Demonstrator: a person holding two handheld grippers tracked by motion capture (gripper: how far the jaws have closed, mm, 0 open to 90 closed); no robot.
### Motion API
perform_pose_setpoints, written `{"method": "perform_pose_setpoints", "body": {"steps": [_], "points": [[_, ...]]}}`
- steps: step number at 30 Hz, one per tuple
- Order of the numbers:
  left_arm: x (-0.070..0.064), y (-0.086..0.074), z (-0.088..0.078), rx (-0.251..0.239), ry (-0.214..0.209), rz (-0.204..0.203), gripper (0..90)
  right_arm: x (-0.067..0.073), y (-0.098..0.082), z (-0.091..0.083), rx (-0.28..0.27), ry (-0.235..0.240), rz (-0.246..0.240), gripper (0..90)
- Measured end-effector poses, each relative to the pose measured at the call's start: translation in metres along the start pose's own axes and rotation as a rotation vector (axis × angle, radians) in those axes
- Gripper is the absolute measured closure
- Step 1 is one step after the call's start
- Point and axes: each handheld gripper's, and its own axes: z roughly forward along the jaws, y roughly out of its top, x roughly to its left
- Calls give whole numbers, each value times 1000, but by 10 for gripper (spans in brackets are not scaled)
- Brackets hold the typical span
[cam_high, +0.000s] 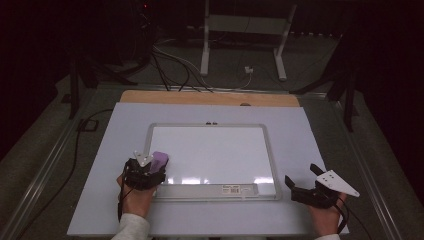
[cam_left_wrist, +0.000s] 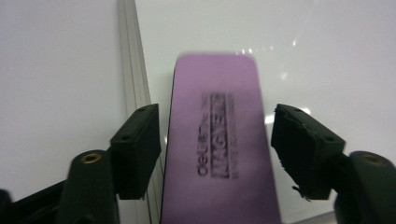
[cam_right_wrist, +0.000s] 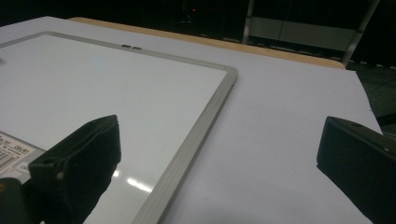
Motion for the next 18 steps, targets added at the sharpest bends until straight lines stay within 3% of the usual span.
{"method": "perform_pose_setpoints", "body": {"steps": [3,5,7,9,16,18], "points": [[-6,3,-7,-50,-11,69,330,0,0,0,-1,0,0,0],[-8,3,-8,-50,-30,111,357,0,0,0,0,1,-1,0],[-9,2,-5,-28,-40,123,368,0,0,0,2,3,-2,0],[-7,1,0,8,-51,114,369,1,0,0,2,3,-3,0],[0,1,2,17,-35,88,351,0,0,1,2,4,0,0],[6,1,3,20,-30,64,336,1,0,0,2,3,-3,0]]}}
